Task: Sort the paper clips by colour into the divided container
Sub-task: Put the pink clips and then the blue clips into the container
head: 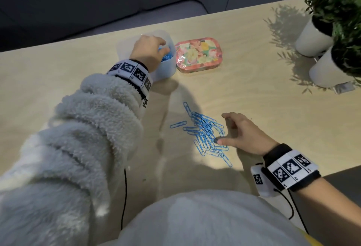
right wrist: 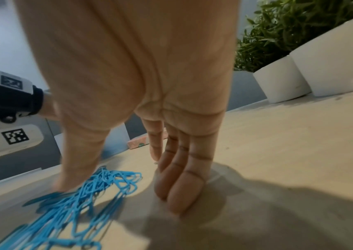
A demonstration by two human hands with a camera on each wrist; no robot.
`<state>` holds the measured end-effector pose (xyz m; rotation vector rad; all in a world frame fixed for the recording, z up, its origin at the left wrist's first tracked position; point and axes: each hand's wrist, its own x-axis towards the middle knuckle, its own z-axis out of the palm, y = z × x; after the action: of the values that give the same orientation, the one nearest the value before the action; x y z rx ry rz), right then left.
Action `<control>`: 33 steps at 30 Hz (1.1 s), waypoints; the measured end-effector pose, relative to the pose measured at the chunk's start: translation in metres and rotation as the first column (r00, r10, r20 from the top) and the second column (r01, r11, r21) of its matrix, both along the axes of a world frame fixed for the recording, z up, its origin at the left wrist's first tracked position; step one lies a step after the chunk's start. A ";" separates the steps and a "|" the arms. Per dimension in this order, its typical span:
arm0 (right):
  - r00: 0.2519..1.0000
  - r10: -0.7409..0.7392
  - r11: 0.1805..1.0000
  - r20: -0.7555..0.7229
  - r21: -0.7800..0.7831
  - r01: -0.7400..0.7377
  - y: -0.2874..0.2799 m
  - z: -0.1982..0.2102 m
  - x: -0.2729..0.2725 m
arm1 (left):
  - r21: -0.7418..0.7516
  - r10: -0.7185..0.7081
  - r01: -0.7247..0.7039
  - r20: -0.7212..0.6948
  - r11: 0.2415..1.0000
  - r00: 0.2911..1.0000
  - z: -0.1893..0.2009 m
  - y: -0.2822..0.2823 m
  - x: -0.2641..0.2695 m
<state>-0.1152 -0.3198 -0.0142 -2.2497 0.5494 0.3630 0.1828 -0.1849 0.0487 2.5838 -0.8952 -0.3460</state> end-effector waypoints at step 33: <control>0.989 0.116 0.961 0.088 -0.262 -0.089 0.058 0.001 0.047 | 0.071 -0.415 0.434 -0.194 0.898 0.889 -0.059 0.044 -0.141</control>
<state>-0.0680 -0.2618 -0.0134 -2.5391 0.4475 0.2358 0.0420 -0.1411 -0.0101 2.3849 -1.4113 -0.7522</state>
